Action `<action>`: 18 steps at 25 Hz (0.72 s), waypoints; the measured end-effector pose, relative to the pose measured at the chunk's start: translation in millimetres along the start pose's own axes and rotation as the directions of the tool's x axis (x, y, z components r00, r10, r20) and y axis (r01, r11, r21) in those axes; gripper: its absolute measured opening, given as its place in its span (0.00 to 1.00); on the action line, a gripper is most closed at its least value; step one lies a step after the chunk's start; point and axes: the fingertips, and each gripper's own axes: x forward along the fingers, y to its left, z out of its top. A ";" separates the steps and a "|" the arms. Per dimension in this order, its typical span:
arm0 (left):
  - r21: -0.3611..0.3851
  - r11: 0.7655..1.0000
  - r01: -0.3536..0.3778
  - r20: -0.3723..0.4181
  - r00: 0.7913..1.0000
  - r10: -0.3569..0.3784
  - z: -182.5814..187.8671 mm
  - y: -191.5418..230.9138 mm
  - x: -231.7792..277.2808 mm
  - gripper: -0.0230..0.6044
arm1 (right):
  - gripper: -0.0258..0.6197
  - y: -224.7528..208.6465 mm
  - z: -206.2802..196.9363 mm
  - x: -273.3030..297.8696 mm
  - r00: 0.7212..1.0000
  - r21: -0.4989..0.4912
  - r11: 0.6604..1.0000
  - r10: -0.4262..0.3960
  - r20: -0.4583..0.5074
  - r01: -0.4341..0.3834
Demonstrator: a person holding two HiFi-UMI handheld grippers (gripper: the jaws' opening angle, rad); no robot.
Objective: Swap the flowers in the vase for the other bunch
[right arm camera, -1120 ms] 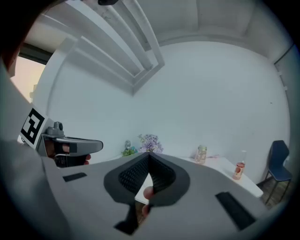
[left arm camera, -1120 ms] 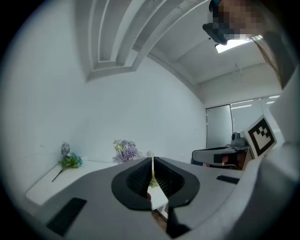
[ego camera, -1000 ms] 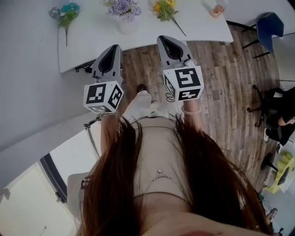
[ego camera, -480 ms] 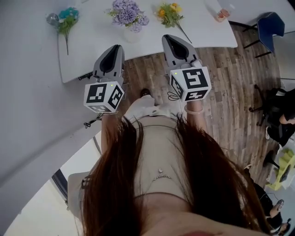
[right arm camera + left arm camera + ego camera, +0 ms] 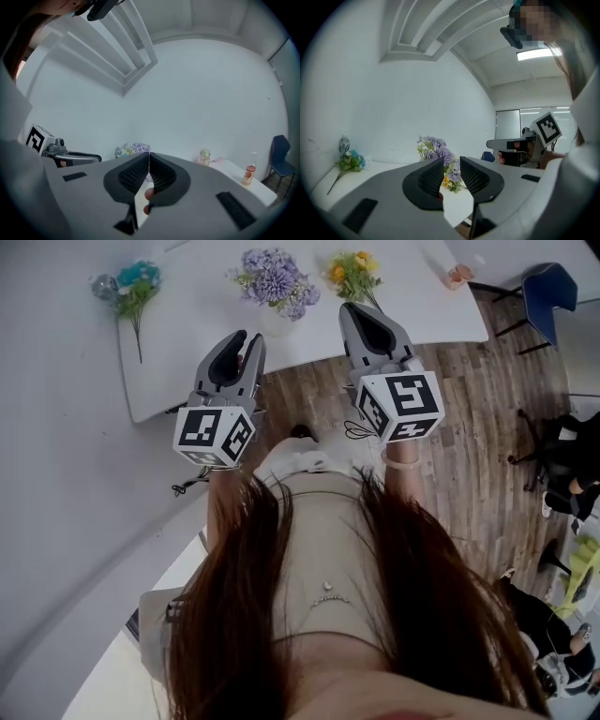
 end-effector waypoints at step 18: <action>-0.039 0.999 0.003 -0.009 1.000 -0.003 -28.5 12.5 24.1 0.40 | 0.08 -21.9 7.6 35.7 1.000 -0.020 0.999 0.024 0.002 -0.024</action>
